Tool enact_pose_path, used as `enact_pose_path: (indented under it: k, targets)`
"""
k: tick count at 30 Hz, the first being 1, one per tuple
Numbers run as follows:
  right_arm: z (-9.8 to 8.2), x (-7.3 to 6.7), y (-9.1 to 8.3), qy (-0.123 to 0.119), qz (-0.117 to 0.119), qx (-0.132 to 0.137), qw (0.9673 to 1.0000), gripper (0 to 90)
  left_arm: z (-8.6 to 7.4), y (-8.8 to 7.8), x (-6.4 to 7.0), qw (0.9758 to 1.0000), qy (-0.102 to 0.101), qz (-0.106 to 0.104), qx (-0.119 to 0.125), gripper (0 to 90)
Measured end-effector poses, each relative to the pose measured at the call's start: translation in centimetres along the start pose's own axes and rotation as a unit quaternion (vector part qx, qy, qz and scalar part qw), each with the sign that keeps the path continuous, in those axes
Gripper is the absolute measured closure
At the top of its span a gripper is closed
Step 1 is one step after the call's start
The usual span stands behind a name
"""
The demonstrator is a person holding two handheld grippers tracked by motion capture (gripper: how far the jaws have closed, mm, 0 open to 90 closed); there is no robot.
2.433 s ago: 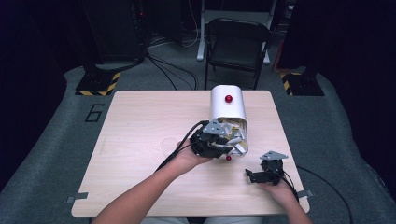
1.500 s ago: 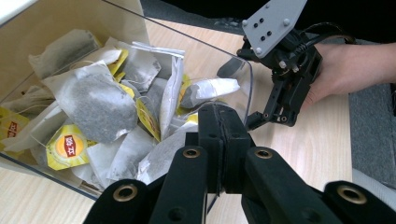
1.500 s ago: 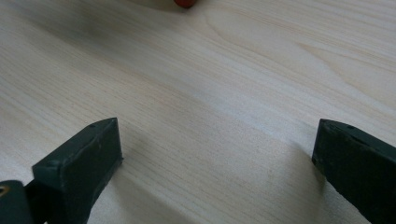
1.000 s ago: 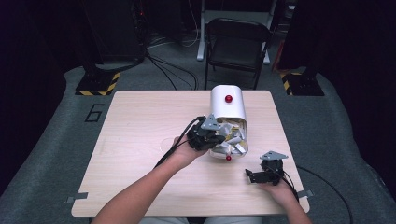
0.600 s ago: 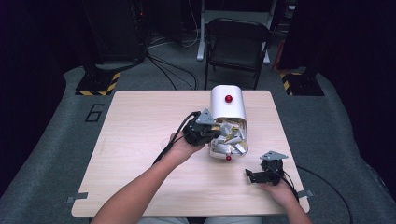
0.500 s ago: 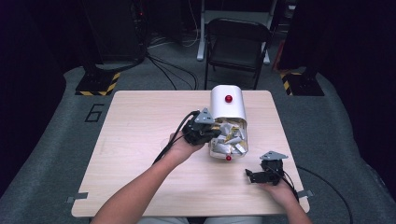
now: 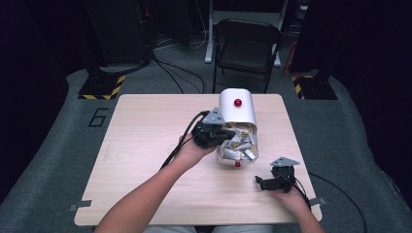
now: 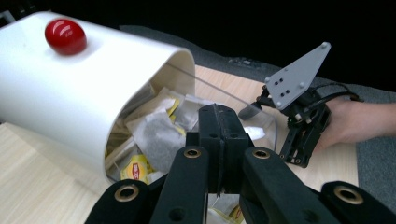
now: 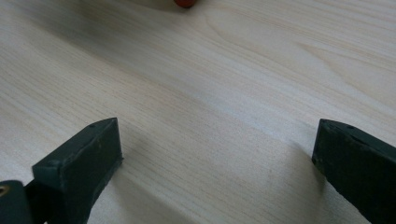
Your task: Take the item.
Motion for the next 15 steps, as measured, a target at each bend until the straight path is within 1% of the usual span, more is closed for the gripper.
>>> enact_pose_path:
  k: [1, 3, 5, 8, 10, 13, 14, 15]
  targets:
    - [0.0, 0.0, 0.0, 0.0, 0.0, 0.0, 1.0, 0.8, 0.0, 0.0, 0.0, 1.0, 0.0, 0.0, 0.0, 90.0]
    - [0.0, 0.0, 0.0, 0.0, 0.0, -0.001, 1.0, 0.8, 0.6, -0.4, 0.2, 1.0, 0.003, 0.0, 0.005, 90.0]
    - [0.0, 0.0, 0.0, 0.0, 0.0, 0.0, 1.0, 0.8, 0.7, -0.5, 0.3, 1.0, 0.002, -0.001, 0.008, 90.0]
    - [0.0, 0.0, 0.0, 0.0, 0.0, 0.0, 1.0, 0.8, 1.3, -1.1, 0.4, 0.9999, 0.008, -0.001, 0.014, 90.0]
    - [0.0, 0.0, 0.0, 0.0, 0.0, 0.0, 1.0, 0.8, 1.7, -1.4, 0.6, 0.9998, 0.006, -0.001, 0.02, 90.0]
    - [0.0, 0.0, 0.0, 0.0, 0.0, 0.0, 1.0, 0.8, 2.1, -1.7, 0.4, 0.9996, 0.011, 0.001, 0.026, 90.0]
    - [0.0, 0.0, 0.0, 0.0, 0.0, 0.0, 1.0, 0.8, 2.3, -1.8, 0.4, 0.9995, 0.01, 0.003, 0.031, 90.0]
    - [0.0, 0.0, 0.0, 0.0, 0.0, 0.0, 1.0, 0.8, 2.4, -1.9, 0.4, 0.9995, 0.006, 0.0, 0.032, 90.0]
Point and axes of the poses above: each handheld gripper's, and its own axes: y roughly forward along the jaws, z roughly out of its top, x roughly to its right, the point moved 7 cm from there along y, roughly forward along the jaws, and after that the axes turned 5 degrees about -y, right-handed, at the moved point
